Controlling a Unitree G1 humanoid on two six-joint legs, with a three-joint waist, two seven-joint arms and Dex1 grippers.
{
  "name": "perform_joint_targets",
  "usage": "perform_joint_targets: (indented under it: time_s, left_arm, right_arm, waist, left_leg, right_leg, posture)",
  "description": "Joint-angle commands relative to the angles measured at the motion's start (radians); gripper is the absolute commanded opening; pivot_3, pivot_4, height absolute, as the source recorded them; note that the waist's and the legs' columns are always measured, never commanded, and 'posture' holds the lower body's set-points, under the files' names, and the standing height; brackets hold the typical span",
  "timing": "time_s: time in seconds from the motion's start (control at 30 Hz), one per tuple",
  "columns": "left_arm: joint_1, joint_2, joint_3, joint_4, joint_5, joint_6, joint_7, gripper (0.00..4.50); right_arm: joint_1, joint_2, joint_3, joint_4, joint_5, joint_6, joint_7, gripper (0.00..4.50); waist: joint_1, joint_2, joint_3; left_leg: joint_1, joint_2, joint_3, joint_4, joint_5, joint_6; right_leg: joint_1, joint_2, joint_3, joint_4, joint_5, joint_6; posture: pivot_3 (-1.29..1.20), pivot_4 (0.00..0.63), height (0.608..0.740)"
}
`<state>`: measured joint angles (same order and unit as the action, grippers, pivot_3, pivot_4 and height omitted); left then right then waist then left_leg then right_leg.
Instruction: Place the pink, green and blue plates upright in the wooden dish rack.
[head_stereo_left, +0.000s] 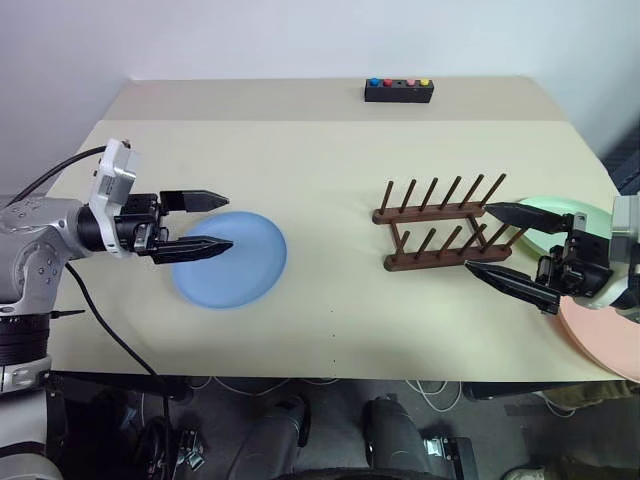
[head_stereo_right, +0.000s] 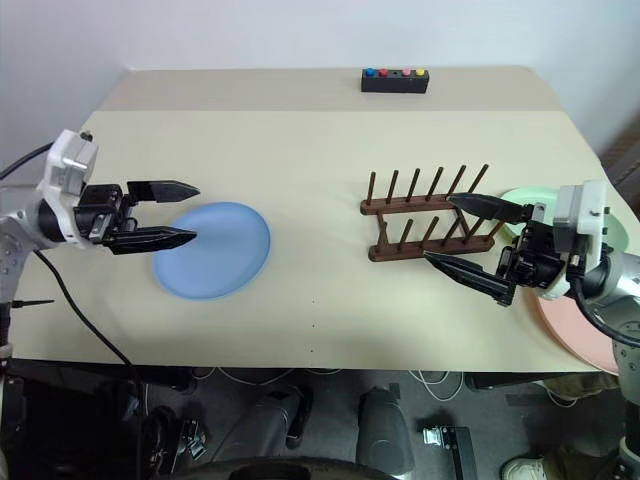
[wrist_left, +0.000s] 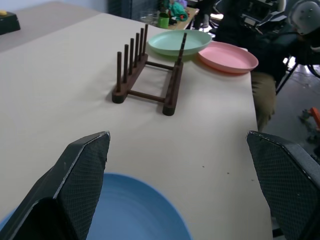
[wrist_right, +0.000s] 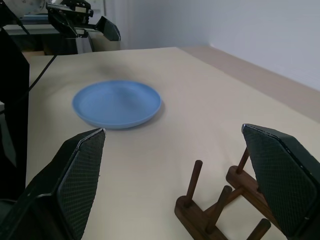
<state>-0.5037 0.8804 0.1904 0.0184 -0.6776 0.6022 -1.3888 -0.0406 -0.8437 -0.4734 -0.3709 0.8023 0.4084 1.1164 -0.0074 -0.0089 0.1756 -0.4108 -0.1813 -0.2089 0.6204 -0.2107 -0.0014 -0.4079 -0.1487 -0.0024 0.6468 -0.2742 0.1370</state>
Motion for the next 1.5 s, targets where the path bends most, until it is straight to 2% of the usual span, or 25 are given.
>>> perform_joint_targets:
  time_s: [0.03,0.23,0.57,0.77,0.9,1.2,1.3,1.37,1.5]
  left_arm:
    - [0.004,-0.017,-0.004,-0.024,0.006,-0.030,0.015,4.50]
    - [-0.032,-0.076,-0.052,0.009,0.063,-0.095,0.048,4.50]
    - [-0.092,-0.168,-0.220,-0.038,0.112,-0.048,0.083,4.50]
    - [-0.176,-0.296,-0.354,-0.002,0.283,-0.118,0.234,4.50]
    - [-0.177,-0.355,-0.454,0.006,0.376,-0.184,0.255,4.50]
    - [-0.266,-0.547,-0.570,0.176,0.506,-0.231,0.326,4.50]
    - [-0.278,-0.595,-0.639,0.236,0.600,-0.316,0.364,4.50]
    - [-0.307,-0.646,-0.643,0.305,0.630,-0.311,0.414,4.50]
    - [-0.331,-0.697,-0.647,0.393,0.654,-0.357,0.410,4.50]
  right_arm:
    - [-0.030,-0.004,0.003,-0.016,-0.002,-0.017,-0.009,4.48]
    - [-0.030,-0.021,-0.016,-0.026,0.008,-0.005,-0.019,4.48]
    - [0.005,-0.001,-0.047,-0.037,-0.025,-0.036,-0.056,4.48]
    - [-0.005,0.013,-0.008,-0.017,-0.047,-0.058,-0.054,4.48]
    - [0.013,0.028,-0.012,-0.033,-0.055,-0.069,-0.075,4.48]
    - [0.069,0.046,-0.034,-0.099,-0.061,-0.076,-0.125,4.48]
    - [0.090,0.052,-0.046,-0.129,-0.062,-0.077,-0.150,4.48]
    - [0.108,0.056,-0.057,-0.141,-0.064,-0.083,-0.161,4.48]
    - [0.131,0.067,-0.060,-0.160,-0.071,-0.093,-0.180,4.48]
  waist:
    - [0.000,0.000,0.000]
    - [0.001,0.000,0.000]
    - [0.020,-0.001,0.000]
    - [0.022,-0.002,0.001]
    - [0.018,-0.002,0.001]
    - [0.022,-0.002,0.001]
    - [0.019,-0.002,0.001]
    - [0.023,-0.002,0.001]
    - [0.021,-0.003,0.001]
  left_leg:
    - [0.000,0.000,0.001,0.000,0.000,0.000]
    - [0.000,0.002,0.006,0.000,-0.001,0.001]
    - [0.000,0.002,0.010,0.000,-0.002,0.003]
    - [0.000,0.002,0.012,0.004,-0.002,0.004]
    - [0.000,0.003,0.015,0.003,-0.003,0.005]
    - [-0.001,0.002,0.017,0.008,-0.004,0.007]
    - [0.000,0.003,0.018,0.007,-0.005,0.008]
    - [0.000,0.002,0.018,0.008,-0.005,0.008]
    - [-0.001,0.002,0.018,0.009,-0.005,0.009]
  right_leg:
    - [0.000,0.000,0.000,0.000,0.000,0.000]
    - [0.000,0.000,0.003,-0.001,0.000,0.000]
    - [-0.001,0.000,0.006,-0.001,0.000,0.000]
    - [0.001,0.000,0.006,-0.002,0.000,0.000]
    - [0.000,0.000,0.009,-0.003,0.001,0.001]
    - [0.001,0.000,0.009,-0.003,0.002,0.004]
    - [0.002,0.000,0.010,-0.003,0.002,0.005]
    - [0.002,0.000,0.010,-0.002,0.002,0.005]
    - [0.002,0.000,0.010,-0.004,0.004,0.008]
  posture:
    - [0.00,0.150,0.740]
    - [0.00,0.150,0.740]
    - [0.00,0.150,0.740]
    - [0.00,0.150,0.740]
    - [0.00,0.150,0.740]
    - [0.00,0.150,0.740]
    - [0.00,0.150,0.740]
    - [0.00,0.150,0.740]
    - [0.00,0.150,0.740]
